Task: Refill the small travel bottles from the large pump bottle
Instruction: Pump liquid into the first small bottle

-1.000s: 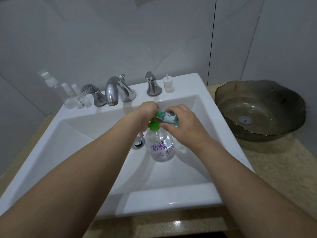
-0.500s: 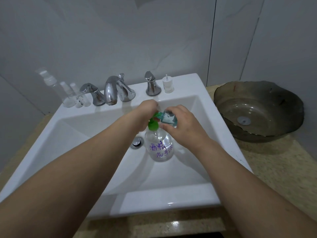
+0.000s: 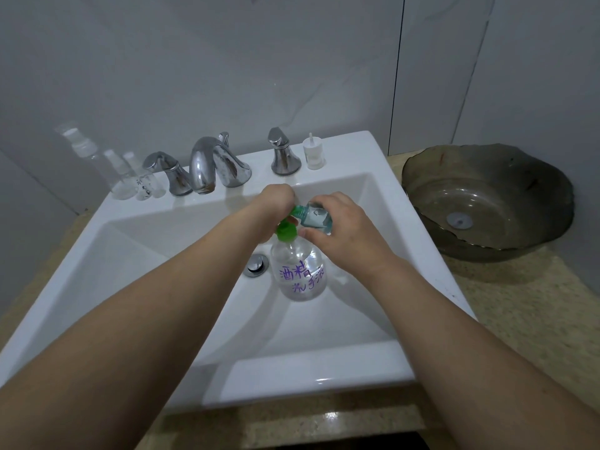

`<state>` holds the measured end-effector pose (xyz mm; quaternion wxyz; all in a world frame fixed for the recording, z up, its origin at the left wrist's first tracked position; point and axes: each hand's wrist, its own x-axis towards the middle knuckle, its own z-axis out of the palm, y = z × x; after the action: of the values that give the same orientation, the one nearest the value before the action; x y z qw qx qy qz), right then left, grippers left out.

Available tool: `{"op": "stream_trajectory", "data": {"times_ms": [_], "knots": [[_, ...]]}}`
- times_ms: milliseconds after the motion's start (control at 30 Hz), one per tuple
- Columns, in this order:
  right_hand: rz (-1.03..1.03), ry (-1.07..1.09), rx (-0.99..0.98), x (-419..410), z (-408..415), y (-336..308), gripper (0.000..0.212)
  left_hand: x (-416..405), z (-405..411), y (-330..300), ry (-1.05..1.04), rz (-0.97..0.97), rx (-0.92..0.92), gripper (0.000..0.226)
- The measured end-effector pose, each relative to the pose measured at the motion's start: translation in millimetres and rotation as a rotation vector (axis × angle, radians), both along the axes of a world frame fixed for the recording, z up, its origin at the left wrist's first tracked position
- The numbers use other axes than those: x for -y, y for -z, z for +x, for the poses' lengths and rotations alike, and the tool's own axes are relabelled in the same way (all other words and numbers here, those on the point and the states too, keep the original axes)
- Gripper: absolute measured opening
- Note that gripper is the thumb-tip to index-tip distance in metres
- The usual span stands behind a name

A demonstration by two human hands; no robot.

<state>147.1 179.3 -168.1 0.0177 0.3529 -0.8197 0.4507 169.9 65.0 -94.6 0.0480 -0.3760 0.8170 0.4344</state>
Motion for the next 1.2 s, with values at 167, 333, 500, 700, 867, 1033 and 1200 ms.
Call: {"op": "stream_trajectory", "data": {"times_ms": [167, 333, 500, 700, 867, 1033, 1200], "knots": [[0.026, -0.009, 0.014, -1, 0, 1, 0.039, 0, 4, 4, -0.081, 0.105, -0.011, 0.024], [-0.005, -0.022, 0.0, 0, 1, 0, 0.04, 1, 7, -1, -0.086, 0.102, 0.014, 0.022], [-0.033, -0.01, -0.017, 1, 1, -2, 0.04, 2, 3, -4, -0.122, 0.174, 0.0, 0.029], [-0.029, -0.006, -0.018, 0, 0, -2, 0.042, 2, 3, -3, -0.103, 0.152, -0.001, 0.026], [0.006, -0.004, -0.007, 0, 0, 0, 0.042, 6, -2, 11, -0.063, 0.088, -0.062, 0.022], [0.021, -0.003, 0.005, -1, 0, 1, 0.042, 5, -1, 16, -0.067, 0.056, -0.053, 0.029], [0.005, -0.011, -0.002, 0, 1, 1, 0.041, 3, 6, 7, -0.073, 0.121, -0.024, 0.022]]}}
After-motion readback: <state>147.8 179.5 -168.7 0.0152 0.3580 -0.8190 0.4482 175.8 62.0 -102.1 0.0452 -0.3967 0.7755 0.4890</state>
